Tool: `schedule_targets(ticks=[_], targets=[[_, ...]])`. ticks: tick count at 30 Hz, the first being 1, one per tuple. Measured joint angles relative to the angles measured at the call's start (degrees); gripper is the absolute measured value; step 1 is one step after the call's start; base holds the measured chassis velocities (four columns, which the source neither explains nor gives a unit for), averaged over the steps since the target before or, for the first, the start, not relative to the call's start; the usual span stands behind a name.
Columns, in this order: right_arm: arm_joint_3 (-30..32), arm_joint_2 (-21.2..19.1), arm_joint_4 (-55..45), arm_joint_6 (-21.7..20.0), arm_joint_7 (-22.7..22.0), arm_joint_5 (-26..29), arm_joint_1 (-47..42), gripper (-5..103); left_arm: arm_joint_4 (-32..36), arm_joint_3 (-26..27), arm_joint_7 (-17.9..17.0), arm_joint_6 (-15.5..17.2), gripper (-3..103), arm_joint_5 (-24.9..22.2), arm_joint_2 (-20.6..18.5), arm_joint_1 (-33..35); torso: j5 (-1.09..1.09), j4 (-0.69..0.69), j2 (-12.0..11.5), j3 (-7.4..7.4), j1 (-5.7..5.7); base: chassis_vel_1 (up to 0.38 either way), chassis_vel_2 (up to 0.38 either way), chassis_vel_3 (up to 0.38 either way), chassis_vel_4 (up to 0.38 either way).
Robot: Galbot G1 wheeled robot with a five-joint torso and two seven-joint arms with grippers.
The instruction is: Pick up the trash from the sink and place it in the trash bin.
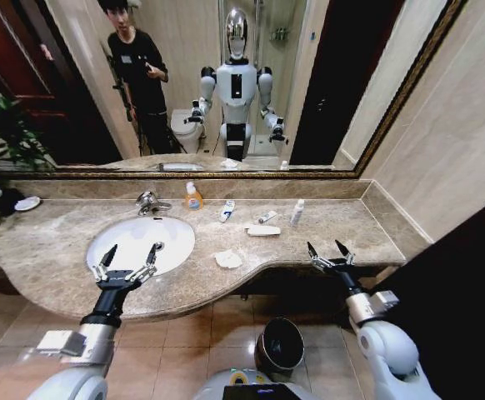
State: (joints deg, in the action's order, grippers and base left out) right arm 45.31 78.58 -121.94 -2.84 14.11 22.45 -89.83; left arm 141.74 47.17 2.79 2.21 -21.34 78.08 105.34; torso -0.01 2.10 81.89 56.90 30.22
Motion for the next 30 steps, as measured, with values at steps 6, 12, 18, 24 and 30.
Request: schedule_targets(ticks=[6, 12, 18, 24, 30], targets=[[-2.8, -3.1, 4.6, -2.8, 0.1, 3.1, 6.1, 100, 0.0, 0.0, 0.0, 0.0, 100, 0.0, 0.0, 0.0, 0.00, 0.02, 0.0, 0.01, 0.01, 0.000, 0.000, 0.000, 0.000], [-6.3, -6.8, 13.0, 1.7, -0.2, 0.2, 13.5, 100, 0.0, 0.0, 0.0, 0.0, 100, 0.0, 0.0, 0.0, 0.01, 0.01, 0.0, 0.01, 0.01, 0.000, 0.000, 0.000, 0.000], [-8.5, -9.2, 20.8, 1.6, -0.9, 1.5, 21.4, 100, 0.0, 0.0, 0.0, 0.0, 100, 0.0, 0.0, 0.0, 0.02, 0.02, 0.0, 0.01, 0.01, 0.000, 0.000, 0.000, 0.000], [-10.2, -11.5, 27.2, 1.4, -0.5, 3.3, 27.3, 100, 0.0, 0.0, 0.0, 0.0, 100, 0.0, 0.0, 0.0, 0.01, 0.01, 0.0, 0.01, 0.01, 0.000, 0.000, 0.000, 0.000], [-11.3, -12.4, 30.4, 0.8, -0.8, 5.0, 30.2, 100, 0.0, 0.0, 0.0, 0.0, 100, 0.0, 0.0, 0.0, 0.01, 0.01, 0.0, 0.01, 0.01, 0.000, 0.000, 0.000, 0.000]])
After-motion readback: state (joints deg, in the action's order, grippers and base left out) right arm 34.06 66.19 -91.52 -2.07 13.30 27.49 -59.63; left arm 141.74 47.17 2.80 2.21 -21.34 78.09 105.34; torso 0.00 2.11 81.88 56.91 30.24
